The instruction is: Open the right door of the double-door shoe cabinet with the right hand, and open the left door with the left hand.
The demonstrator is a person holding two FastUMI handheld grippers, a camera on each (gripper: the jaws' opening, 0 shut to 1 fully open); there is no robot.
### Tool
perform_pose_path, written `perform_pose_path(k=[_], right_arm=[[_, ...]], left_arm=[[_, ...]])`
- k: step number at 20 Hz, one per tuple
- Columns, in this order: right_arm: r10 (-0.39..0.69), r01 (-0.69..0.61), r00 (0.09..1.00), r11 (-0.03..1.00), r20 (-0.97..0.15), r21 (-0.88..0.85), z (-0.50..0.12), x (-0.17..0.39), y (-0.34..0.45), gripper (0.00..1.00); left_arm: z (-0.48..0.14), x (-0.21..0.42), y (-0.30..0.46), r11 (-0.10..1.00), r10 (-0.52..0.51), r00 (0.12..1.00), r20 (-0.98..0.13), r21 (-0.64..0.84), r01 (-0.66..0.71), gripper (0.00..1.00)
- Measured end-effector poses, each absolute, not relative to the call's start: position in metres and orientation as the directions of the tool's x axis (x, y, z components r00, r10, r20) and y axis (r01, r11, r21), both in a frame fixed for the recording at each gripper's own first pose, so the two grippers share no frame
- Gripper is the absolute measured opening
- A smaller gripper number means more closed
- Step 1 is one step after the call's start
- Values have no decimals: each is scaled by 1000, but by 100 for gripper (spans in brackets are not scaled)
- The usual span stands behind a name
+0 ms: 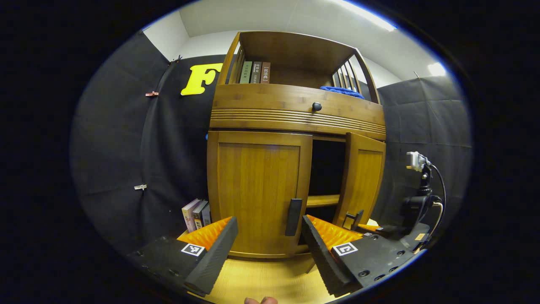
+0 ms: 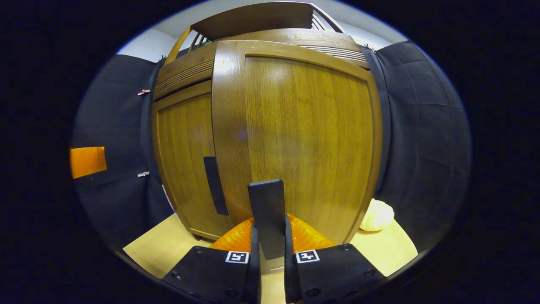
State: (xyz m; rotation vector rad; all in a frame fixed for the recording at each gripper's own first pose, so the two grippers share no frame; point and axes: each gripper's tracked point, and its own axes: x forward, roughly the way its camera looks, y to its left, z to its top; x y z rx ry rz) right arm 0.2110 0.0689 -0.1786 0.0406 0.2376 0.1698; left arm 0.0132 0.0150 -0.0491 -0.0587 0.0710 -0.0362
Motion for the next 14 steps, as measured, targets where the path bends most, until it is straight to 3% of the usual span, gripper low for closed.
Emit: perform_pose_path(k=[14], right_arm=[[92, -78, 964, 995, -250, 66, -173, 211, 65, 24]], left_arm=[[-54, 8, -19, 997, -65, 994, -83, -41, 62, 94]])
